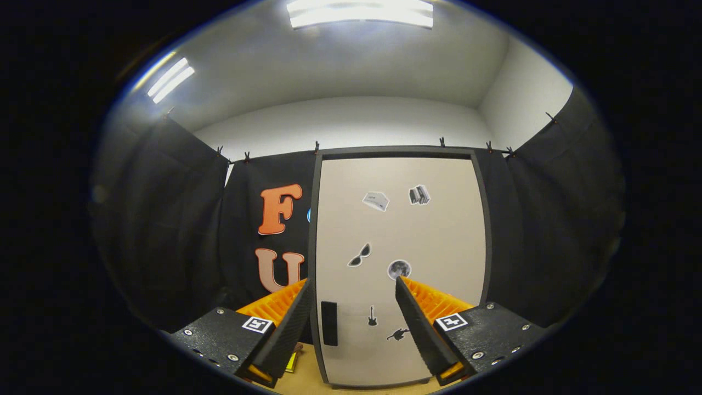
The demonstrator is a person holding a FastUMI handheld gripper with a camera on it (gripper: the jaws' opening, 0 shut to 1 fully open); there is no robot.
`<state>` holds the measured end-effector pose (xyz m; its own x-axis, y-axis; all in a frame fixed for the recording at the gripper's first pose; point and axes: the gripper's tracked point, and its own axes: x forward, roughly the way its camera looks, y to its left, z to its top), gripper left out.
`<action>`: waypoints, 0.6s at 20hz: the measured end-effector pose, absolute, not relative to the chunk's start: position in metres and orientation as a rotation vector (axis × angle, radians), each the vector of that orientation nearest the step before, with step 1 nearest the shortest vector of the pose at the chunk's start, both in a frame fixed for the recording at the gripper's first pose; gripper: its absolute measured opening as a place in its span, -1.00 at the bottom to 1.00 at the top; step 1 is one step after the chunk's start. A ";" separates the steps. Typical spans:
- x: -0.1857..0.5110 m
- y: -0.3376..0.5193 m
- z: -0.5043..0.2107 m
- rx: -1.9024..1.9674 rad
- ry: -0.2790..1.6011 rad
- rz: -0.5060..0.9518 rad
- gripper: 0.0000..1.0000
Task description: Open the shoe cabinet door, grab the shoes and put them into the shoe cabinet, then close the shoe cabinet door.
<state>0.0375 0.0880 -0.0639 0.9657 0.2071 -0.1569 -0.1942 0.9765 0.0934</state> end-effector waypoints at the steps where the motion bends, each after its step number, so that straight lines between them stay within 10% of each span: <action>1: 0.042 0.095 -0.073 0.086 0.184 0.217 0.85; 12: 0.096 0.152 -0.200 0.041 0.399 0.227 0.57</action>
<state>0.0955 0.1517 -0.1997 0.8966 0.2274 -0.3800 -0.2113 0.9738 0.0842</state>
